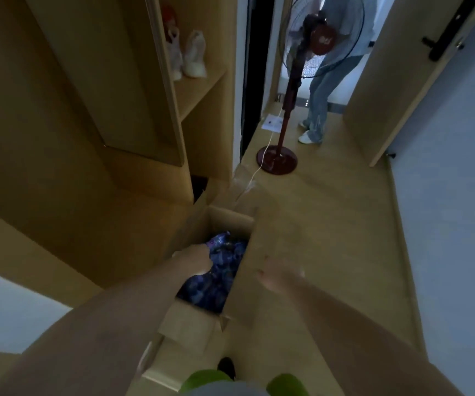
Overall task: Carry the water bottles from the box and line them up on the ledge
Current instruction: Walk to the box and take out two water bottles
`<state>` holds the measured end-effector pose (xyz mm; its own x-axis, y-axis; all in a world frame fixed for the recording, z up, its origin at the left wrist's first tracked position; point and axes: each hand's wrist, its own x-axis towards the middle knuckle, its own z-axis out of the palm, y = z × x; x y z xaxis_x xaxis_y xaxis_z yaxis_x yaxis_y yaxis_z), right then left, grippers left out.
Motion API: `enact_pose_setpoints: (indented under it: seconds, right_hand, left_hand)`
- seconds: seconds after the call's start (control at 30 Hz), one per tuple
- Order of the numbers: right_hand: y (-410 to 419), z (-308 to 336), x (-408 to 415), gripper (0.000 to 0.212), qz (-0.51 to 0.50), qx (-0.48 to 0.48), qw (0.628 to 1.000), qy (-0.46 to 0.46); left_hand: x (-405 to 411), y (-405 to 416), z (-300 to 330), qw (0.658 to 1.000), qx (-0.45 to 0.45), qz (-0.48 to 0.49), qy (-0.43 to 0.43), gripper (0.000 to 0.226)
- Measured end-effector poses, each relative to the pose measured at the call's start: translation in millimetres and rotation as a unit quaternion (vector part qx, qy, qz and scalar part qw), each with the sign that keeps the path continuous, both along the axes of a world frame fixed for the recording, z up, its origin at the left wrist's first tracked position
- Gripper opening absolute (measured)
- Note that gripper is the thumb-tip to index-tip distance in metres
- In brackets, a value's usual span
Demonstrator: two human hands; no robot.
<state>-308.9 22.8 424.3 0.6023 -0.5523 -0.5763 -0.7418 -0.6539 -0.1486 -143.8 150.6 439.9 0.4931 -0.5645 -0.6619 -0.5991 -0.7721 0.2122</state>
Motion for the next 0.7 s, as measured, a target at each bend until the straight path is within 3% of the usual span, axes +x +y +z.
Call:
enact_pose_setpoints:
  seconds: [0.2, 0.33, 0.7]
  right_hand:
    - [-64.9, -9.7, 67.4, 0.049, 0.065, 0.014, 0.998, 0.023]
    - [-107.5, -23.1, 119.6, 0.029, 0.149, 0.012, 0.988, 0.028]
    - [-203.4, -64.5, 231.2, 0.039, 0.328, 0.071, 0.938, 0.089]
  left_hand:
    - [63.7, -40.7, -23.5, 0.996, -0.002, 0.090, 0.022, 0.034]
    - [84.3, -63.7, -39.8, 0.983, -0.002, 0.176, 0.054, 0.037]
    - [100.1, -127.8, -67.5, 0.896, -0.021, 0.427, 0.122, 0.035]
